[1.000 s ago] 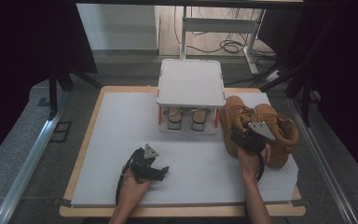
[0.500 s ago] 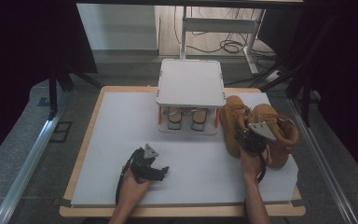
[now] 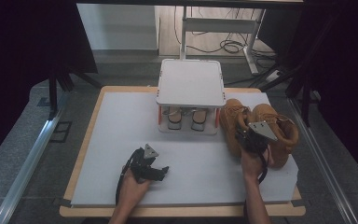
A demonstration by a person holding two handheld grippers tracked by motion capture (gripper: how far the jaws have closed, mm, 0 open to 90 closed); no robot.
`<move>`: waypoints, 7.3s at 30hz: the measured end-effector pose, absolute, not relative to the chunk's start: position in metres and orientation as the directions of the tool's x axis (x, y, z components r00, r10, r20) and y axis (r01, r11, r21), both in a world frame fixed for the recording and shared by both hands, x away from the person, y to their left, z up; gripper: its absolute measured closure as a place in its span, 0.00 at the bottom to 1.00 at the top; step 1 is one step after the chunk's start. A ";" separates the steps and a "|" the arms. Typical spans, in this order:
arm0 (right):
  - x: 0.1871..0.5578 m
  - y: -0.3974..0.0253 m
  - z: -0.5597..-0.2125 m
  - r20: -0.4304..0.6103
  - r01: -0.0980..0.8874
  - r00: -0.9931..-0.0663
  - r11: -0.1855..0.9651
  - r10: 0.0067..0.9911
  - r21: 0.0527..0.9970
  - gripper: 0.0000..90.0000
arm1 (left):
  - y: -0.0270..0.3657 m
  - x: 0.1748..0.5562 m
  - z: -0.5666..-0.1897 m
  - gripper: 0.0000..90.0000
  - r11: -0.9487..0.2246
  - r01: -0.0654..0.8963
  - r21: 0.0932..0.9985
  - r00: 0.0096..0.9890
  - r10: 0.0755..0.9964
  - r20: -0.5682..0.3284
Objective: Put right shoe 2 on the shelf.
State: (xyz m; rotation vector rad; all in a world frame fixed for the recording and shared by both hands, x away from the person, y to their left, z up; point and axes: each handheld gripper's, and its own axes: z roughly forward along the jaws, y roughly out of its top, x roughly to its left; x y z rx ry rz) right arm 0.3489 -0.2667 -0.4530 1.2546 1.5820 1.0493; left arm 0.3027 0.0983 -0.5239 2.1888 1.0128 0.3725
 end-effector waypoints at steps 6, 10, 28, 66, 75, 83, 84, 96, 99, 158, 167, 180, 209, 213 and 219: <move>0.344 -0.267 -0.444 -0.097 0.267 -0.161 0.138 0.982 0.954 0.56 | 0.098 0.303 -0.524 0.13 -0.463 0.558 0.689 0.657 0.754 -0.025; 0.340 -0.266 -0.436 -0.101 0.249 -0.164 0.140 0.981 0.958 0.56 | 0.098 0.303 -0.524 0.13 -0.460 0.558 0.690 0.655 0.755 -0.027; 0.329 -0.277 -0.399 -0.082 0.151 -0.160 0.106 0.984 0.983 0.57 | 0.098 0.303 -0.524 0.13 -0.458 0.560 0.690 0.654 0.756 -0.029; 0.335 -0.282 -0.326 -0.117 0.003 -0.139 0.119 0.983 0.993 0.59 | 0.099 0.303 -0.524 0.13 -0.467 0.556 0.687 0.659 0.752 -0.022; 0.338 -0.274 -0.308 -0.135 -0.028 -0.148 0.132 0.980 0.991 0.59 | 0.099 0.303 -0.524 0.13 -0.467 0.557 0.687 0.659 0.752 -0.023; 0.345 -0.261 -0.301 -0.138 -0.036 -0.172 0.134 0.975 0.990 0.59 | 0.099 0.303 -0.524 0.13 -0.467 0.557 0.687 0.659 0.751 -0.024; 0.345 -0.259 -0.301 -0.140 -0.035 -0.173 0.136 0.975 0.990 0.59 | 0.099 0.303 -0.524 0.13 -0.467 0.557 0.687 0.659 0.751 -0.024; 0.356 -0.231 -0.297 -0.150 -0.055 -0.223 0.142 0.963 0.988 0.59 | 0.099 0.303 -0.524 0.13 -0.468 0.556 0.687 0.660 0.751 -0.023; 0.359 -0.224 -0.297 -0.149 -0.057 -0.239 0.139 0.959 0.989 0.59 | 0.099 0.303 -0.524 0.13 -0.467 0.556 0.688 0.659 0.752 -0.022; 0.453 -0.091 -0.322 -0.085 -0.017 -0.412 0.085 0.907 0.996 0.55 | 0.099 0.303 -0.524 0.13 -0.465 0.554 0.691 0.660 0.751 -0.024; 0.452 -0.103 -0.329 -0.037 0.061 -0.423 0.069 0.905 0.996 0.29 | 0.099 0.303 -0.524 0.13 -0.464 0.555 0.690 0.659 0.751 -0.024; 0.452 -0.115 -0.330 -0.057 0.125 -0.497 0.136 0.866 0.983 0.07 | 0.099 0.303 -0.524 0.13 -0.466 0.554 0.690 0.660 0.751 -0.023; 0.410 -0.142 -0.351 0.006 0.296 -0.569 0.199 0.822 0.934 0.20 | 0.098 0.303 -0.524 0.13 -0.466 0.555 0.689 0.659 0.752 -0.021; 0.403 -0.147 -0.356 -0.020 0.291 -0.576 0.229 0.817 0.929 0.33 | 0.099 0.303 -0.524 0.13 -0.466 0.555 0.690 0.658 0.752 -0.021; 0.393 -0.158 -0.362 -0.028 0.270 -0.602 0.237 0.798 0.933 0.66 | 0.099 0.303 -0.524 0.13 -0.465 0.554 0.690 0.659 0.752 -0.022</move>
